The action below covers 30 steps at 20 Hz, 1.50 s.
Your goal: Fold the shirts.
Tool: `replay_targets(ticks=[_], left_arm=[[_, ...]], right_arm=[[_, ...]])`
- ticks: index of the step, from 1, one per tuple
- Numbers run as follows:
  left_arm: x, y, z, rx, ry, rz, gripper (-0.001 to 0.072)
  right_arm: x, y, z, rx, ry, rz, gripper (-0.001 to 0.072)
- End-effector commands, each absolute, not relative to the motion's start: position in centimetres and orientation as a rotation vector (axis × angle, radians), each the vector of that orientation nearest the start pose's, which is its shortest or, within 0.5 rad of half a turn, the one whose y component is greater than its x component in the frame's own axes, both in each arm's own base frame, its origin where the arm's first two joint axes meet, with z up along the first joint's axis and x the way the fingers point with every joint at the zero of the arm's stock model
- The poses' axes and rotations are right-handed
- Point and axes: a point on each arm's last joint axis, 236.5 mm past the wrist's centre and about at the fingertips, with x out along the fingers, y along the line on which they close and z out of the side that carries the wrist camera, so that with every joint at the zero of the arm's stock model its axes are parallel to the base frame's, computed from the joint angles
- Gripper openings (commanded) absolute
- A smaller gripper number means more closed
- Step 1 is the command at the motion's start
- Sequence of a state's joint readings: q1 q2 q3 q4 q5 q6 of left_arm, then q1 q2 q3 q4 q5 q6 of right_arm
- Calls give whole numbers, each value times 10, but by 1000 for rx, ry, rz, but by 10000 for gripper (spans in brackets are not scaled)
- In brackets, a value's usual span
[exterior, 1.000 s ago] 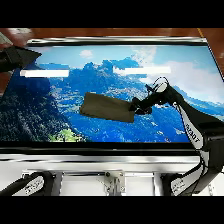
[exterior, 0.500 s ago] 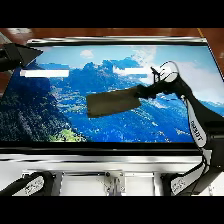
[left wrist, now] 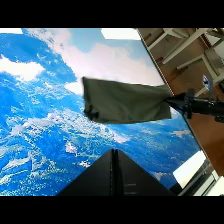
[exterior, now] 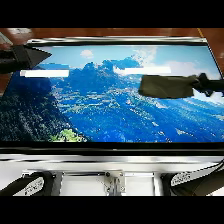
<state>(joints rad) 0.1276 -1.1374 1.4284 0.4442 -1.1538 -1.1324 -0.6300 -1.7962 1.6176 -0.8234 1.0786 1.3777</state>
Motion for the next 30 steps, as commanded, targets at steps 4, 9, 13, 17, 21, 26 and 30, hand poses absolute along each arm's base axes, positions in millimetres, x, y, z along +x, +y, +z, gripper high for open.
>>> replay_targets(ticks=[4, 9, 13, 17, 21, 26, 30], left_arm=[[411, -152, 277, -575, 604, -754, 48], [403, -172, 278, -563, 615, -798, 49], [404, -176, 276, -548, 615, -797, 49], [408, -170, 270, -516, 620, -765, 49], [412, -168, 272, -516, 603, -753, 49], [411, -168, 272, -516, 604, -754, 48], [411, -168, 271, -516, 604, -754, 49]], right_arm=[[334, -300, -35, 1153, 1133, -332, 60], [253, -281, -67, 1279, 1189, -465, 60], [204, -253, -94, 1367, 1160, -622, 61], [169, -209, -104, 1389, 1210, -673, 61], [135, -214, -98, 1242, 1232, -820, 61], [122, -220, -95, 1183, 1254, -870, 61], [116, -231, -97, 1127, 1250, -903, 73]])
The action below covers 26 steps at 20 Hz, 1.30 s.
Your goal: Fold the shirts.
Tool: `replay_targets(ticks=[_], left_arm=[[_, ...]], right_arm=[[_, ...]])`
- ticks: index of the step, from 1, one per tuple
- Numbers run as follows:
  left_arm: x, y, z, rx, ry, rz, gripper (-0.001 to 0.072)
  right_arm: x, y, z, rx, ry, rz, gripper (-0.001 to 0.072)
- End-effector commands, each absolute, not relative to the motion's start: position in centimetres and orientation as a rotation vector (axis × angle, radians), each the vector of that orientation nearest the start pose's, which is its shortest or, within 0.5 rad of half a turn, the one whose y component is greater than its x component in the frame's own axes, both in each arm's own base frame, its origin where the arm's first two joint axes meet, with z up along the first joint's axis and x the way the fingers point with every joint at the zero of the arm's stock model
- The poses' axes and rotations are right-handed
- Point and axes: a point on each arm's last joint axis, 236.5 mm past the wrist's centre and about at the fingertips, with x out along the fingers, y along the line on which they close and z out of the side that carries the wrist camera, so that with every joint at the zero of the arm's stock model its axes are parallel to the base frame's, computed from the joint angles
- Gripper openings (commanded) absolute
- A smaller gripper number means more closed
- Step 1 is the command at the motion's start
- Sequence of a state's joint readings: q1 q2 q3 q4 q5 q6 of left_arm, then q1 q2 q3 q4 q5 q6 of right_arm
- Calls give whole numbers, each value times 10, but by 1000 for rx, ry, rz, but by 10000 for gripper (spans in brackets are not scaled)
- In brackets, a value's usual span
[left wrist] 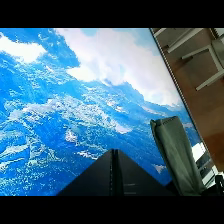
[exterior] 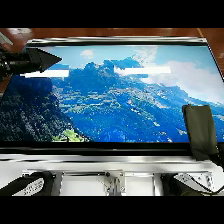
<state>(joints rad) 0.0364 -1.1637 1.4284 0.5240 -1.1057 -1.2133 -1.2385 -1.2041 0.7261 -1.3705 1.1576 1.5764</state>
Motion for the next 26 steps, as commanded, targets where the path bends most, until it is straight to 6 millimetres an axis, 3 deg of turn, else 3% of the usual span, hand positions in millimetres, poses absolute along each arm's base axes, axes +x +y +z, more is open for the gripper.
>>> replay_targets(ticks=[1, 2, 3, 6, 8, 10, 12, 13, 14, 15, 16, 17, 18, 21, 26], left_arm=[[411, -168, 272, -516, 603, -754, 49], [412, -168, 272, -517, 600, -751, 48], [414, -167, 273, -519, 593, -745, 49], [414, -168, 260, -462, 622, -716, 48], [415, -165, 227, -377, 721, -619, 48], [417, -160, 189, -275, 826, -509, 47], [410, -148, 134, -111, 1000, -384, 46], [398, -141, 105, -22, 1120, -320, 46], [382, -135, 79, 80, 1253, -266, 47], [369, -135, 60, 185, 1357, -246, 49], [364, -140, 49, 251, 1407, -247, 124], [363, -149, 40, 278, 1430, -259, 447], [363, -154, 33, 291, 1442, -268, 689], [364, -158, 35, 285, 1427, -278, 703], [388, -167, 67, 237, 1247, -300, 703]], right_arm=[[117, -232, -96, 1139, 1238, -917, 208], [117, -230, -96, 1149, 1245, -913, 522], [115, -224, -96, 1139, 1275, -882, 690], [101, -229, -78, 1007, 1381, -809, 689], [114, -254, -36, 959, 1309, -827, 689], [170, -283, 32, 947, 1015, -783, 689], [230, -287, 99, 878, 775, -680, 688], [258, -270, 120, 799, 752, -600, 688], [284, -239, 127, 715, 783, -497, 688], [304, -203, 124, 649, 851, -396, 688], [318, -161, 115, 579, 949, -287, 689], [327, -125, 105, 526, 1031, -206, 691], [333, -97, 97, 474, 1091, -146, 699], [336, -54, 85, 414, 1179, -66, 699], [333, -32, 85, 415, 1212, -5, 698]])
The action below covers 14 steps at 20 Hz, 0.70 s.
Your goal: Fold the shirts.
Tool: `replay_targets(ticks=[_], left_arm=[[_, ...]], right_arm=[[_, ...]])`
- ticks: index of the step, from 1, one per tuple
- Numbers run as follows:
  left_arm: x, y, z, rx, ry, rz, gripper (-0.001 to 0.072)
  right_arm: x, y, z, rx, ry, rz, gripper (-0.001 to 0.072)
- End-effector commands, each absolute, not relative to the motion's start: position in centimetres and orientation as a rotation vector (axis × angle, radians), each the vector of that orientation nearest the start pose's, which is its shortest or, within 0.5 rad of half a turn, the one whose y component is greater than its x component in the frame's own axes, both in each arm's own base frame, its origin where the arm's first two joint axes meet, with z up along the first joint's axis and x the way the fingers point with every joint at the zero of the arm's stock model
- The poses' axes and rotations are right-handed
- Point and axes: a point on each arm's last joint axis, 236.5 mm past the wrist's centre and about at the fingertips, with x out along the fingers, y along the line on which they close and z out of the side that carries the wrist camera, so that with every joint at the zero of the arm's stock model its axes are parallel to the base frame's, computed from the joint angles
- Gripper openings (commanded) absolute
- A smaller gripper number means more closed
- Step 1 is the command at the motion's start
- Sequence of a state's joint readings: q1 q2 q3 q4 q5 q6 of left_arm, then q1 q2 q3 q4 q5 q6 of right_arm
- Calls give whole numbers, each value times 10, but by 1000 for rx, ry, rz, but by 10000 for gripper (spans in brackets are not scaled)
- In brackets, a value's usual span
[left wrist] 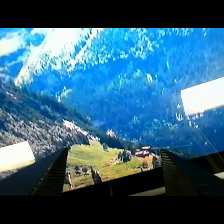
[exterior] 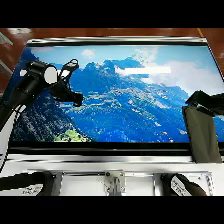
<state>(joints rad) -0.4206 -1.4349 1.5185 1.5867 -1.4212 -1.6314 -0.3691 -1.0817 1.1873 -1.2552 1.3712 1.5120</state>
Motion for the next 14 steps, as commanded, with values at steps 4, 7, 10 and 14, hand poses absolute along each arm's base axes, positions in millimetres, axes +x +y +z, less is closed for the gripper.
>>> replay_targets(ticks=[4, 7, 10, 14], left_arm=[[388, -167, 65, 239, 1250, -301, 703], [396, -171, 68, 231, 1212, -307, 702], [397, -172, 68, 227, 1207, -310, 703], [397, -173, 68, 224, 1207, -313, 702]], right_arm=[[336, -31, 86, 419, 1202, -3, 698], [336, -31, 86, 418, 1202, -3, 697], [336, -31, 86, 419, 1202, -3, 698], [336, -31, 86, 419, 1202, -3, 697]])
